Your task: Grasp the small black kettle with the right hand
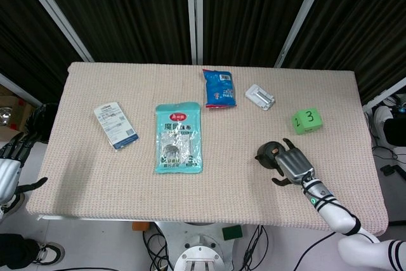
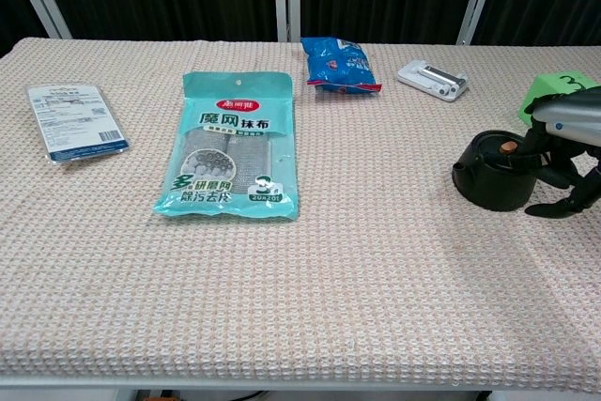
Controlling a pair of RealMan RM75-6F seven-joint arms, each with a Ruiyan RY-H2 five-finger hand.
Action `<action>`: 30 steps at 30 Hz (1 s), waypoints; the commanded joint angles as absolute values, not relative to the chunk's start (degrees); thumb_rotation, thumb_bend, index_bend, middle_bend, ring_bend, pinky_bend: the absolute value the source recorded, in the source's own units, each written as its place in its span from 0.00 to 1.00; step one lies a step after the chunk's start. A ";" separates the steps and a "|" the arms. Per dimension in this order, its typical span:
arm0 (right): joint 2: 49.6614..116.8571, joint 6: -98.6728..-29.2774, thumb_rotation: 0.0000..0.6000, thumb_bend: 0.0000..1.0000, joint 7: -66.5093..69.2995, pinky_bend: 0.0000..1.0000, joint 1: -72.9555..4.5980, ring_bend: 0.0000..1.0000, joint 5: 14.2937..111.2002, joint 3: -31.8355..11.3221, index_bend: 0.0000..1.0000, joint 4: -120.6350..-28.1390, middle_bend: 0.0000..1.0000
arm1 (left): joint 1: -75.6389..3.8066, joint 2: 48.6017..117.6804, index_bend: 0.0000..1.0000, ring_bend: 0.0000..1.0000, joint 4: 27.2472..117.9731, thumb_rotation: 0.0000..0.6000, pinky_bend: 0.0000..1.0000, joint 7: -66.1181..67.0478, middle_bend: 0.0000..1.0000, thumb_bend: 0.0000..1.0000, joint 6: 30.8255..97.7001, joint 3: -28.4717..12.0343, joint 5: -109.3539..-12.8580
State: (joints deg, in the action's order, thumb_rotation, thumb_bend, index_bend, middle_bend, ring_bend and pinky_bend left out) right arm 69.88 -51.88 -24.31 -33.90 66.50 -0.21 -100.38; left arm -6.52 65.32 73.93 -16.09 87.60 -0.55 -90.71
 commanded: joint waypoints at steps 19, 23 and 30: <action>77.12 -63.00 0.71 0.00 -9.27 0.28 -30.81 0.86 74.20 -5.71 1.00 -91.65 1.00 | -6.46 65.63 0.10 0.01 73.02 1.00 0.19 -17.10 0.07 0.03 87.96 -0.99 -90.36; 77.49 -64.57 0.65 0.00 -6.84 0.31 -30.21 0.89 76.14 -5.97 1.00 -90.27 1.00 | -6.58 65.70 0.10 0.01 72.99 1.00 0.19 -16.96 0.07 0.03 87.72 -0.99 -90.35; 77.28 -66.55 0.59 0.00 -4.64 0.39 -29.70 0.95 78.55 -6.63 1.00 -89.58 1.00 | -6.87 65.75 0.10 0.01 73.00 1.00 0.19 -16.84 0.07 0.03 87.23 -0.95 -90.40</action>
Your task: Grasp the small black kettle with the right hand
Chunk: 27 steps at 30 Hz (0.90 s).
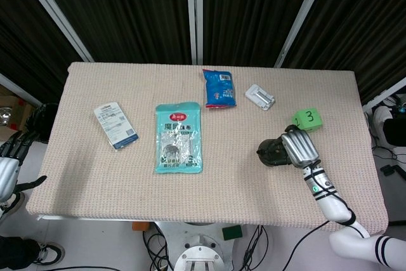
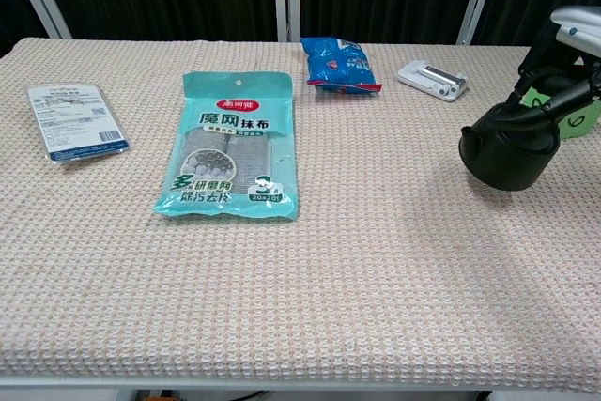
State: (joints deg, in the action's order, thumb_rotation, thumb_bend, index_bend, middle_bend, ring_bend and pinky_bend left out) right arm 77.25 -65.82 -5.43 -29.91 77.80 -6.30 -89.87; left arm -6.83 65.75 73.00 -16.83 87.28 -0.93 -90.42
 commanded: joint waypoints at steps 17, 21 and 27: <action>75.63 -67.20 0.59 0.20 -1.08 0.53 -29.80 1.00 80.77 -8.04 1.00 -90.47 1.00 | -7.20 65.81 0.10 0.01 73.03 1.00 0.19 -16.53 0.07 0.03 86.44 -1.01 -89.98; 75.50 -67.07 0.59 0.30 -1.05 0.56 -29.97 1.00 81.13 -8.13 1.00 -90.52 1.00 | -7.24 65.80 0.10 0.01 73.08 1.00 0.19 -16.46 0.07 0.03 86.37 -1.03 -89.91; 75.61 -66.76 0.59 0.35 -1.38 0.59 -30.19 1.00 81.16 -8.29 1.00 -90.55 1.00 | -7.29 65.78 0.10 0.01 72.91 1.00 0.19 -16.72 0.07 0.03 86.16 -1.09 -89.71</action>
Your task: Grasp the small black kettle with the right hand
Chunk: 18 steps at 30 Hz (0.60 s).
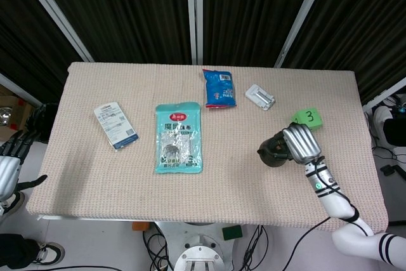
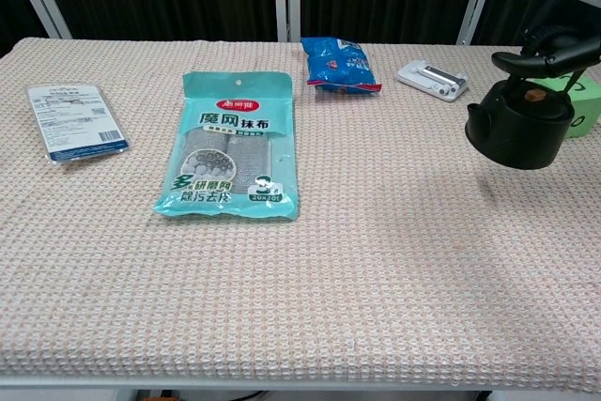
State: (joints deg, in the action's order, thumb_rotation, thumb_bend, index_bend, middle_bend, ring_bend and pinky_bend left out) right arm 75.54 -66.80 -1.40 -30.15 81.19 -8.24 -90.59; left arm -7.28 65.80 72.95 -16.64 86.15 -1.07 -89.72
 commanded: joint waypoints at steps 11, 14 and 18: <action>75.76 -66.01 0.59 0.38 -2.11 0.59 -30.77 1.00 81.33 -8.43 1.00 -90.42 1.00 | -7.31 65.78 0.10 0.01 72.71 1.00 0.19 -17.02 0.07 0.03 86.07 -1.05 -89.68; 75.47 -65.54 0.61 0.41 -2.45 0.59 -31.00 1.00 81.27 -8.45 1.00 -90.64 1.00 | -7.33 65.80 0.10 0.01 72.74 1.00 0.19 -16.94 0.07 0.03 86.08 -1.04 -89.73; 75.20 -65.09 0.67 0.45 -2.64 0.59 -31.22 1.00 81.13 -8.51 1.00 -90.78 1.00 | -7.35 65.82 0.10 0.01 72.72 1.00 0.19 -16.90 0.07 0.03 86.00 -1.07 -89.62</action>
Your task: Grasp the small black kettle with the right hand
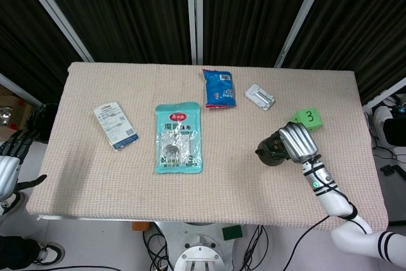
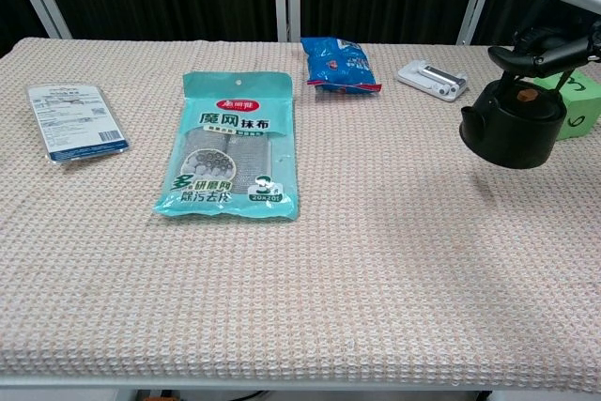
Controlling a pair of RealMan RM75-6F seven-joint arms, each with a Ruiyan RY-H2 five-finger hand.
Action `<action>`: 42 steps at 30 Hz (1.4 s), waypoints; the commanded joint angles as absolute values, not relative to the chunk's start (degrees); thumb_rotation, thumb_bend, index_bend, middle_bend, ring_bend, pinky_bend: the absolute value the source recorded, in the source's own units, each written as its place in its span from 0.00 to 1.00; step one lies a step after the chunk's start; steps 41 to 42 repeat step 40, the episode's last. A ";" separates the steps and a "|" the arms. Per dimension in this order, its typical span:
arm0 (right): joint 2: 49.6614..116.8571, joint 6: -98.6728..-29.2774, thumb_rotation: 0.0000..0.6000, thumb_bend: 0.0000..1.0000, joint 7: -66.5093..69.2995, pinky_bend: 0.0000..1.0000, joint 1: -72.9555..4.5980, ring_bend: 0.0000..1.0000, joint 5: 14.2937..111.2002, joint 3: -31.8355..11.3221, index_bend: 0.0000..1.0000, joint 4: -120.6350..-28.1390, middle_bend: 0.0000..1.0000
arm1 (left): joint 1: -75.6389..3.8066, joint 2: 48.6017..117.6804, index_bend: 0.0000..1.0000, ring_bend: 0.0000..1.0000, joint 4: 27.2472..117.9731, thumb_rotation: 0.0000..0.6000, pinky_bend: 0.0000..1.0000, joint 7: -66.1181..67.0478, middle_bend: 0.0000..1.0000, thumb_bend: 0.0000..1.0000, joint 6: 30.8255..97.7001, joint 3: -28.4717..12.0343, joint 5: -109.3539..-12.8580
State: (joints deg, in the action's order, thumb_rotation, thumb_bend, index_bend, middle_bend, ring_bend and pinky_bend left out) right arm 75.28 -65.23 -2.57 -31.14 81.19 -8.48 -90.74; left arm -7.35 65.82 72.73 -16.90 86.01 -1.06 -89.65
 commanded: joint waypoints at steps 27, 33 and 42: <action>77.61 -60.65 0.86 0.58 -5.69 0.59 -35.25 1.00 80.36 -9.22 1.00 -88.85 1.00 | -6.87 65.59 0.10 0.01 72.33 1.00 0.19 -17.97 0.07 0.03 86.58 -1.40 -89.05; 78.01 -60.07 0.89 0.58 -6.58 0.59 -35.99 1.00 80.32 -9.19 1.00 -88.50 1.00 | -6.91 65.64 0.10 0.01 72.28 1.00 0.19 -17.93 0.07 0.03 86.47 -1.42 -89.05; 78.27 -60.30 0.89 0.58 -6.94 0.59 -36.18 1.00 80.59 -8.93 1.00 -88.21 1.00 | -6.90 65.67 0.10 0.01 72.28 1.00 0.19 -17.90 0.07 0.03 86.36 -1.49 -88.88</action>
